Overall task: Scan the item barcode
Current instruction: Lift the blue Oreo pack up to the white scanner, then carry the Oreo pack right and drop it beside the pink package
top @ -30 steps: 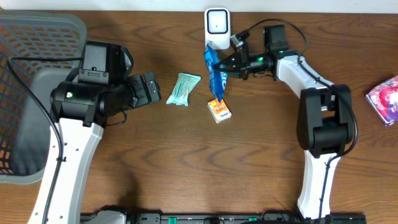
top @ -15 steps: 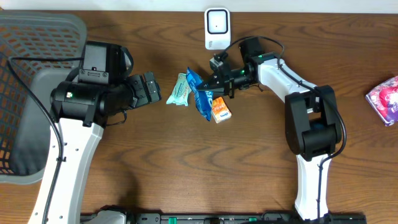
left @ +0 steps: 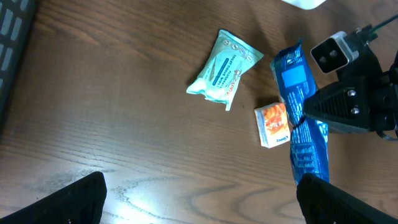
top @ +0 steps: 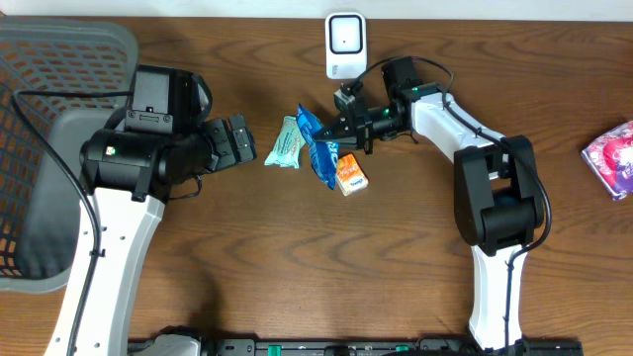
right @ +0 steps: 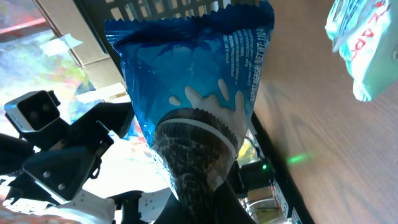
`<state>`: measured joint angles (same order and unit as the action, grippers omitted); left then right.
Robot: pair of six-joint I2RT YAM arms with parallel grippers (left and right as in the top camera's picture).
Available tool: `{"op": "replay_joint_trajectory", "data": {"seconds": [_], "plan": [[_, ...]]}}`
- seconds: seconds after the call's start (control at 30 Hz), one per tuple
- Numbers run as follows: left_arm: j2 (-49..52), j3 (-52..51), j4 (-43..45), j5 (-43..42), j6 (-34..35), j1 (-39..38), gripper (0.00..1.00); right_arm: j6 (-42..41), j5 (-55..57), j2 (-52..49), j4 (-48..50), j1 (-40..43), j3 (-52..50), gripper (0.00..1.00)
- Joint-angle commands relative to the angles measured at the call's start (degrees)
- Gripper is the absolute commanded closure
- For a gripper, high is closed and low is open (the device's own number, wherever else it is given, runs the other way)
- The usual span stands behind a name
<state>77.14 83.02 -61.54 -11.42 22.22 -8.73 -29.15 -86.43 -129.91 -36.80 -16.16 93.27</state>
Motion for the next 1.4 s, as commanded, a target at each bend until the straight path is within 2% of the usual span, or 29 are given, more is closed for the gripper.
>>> {"op": "replay_joint_trajectory", "data": {"seconds": [0.0,0.1,0.2,0.4,0.63,0.9,1.2,1.37], "plan": [[0.0,0.4,-0.2,0.6,-0.7,0.2,0.02,-5.1,1.4,2.9,4.1,-0.4,0.5,0.99],[0.0,0.4,-0.2,0.6,-0.7,0.2,0.02,-10.4,10.6,4.0,11.2,-0.4,0.5,0.99],[0.0,0.4,-0.1,0.6,-0.7,0.2,0.02,-15.9,24.6,5.7,18.3,0.5,0.5,0.99],[0.0,0.4,-0.2,0.5,-0.7,0.2,0.02,-16.5,50.5,10.0,31.5,1.2,0.5,0.99],[0.0,0.4,-0.1,0.6,-0.7,0.2,0.02,-16.5,79.8,9.4,35.1,-1.1,0.5,0.99],[0.0,0.4,-0.2,0.6,-0.7,0.2,0.02,-17.1,81.9,7.0,43.9,-2.4,0.5,0.99],[0.0,0.4,-0.2,0.6,-0.7,0.2,0.02,-20.3,81.2,5.0,43.9,-1.2,0.5,0.99],[0.0,0.4,-0.2,0.5,-0.7,0.2,0.02,-12.2,78.6,6.8,40.2,2.4,1.1,0.99]]}}
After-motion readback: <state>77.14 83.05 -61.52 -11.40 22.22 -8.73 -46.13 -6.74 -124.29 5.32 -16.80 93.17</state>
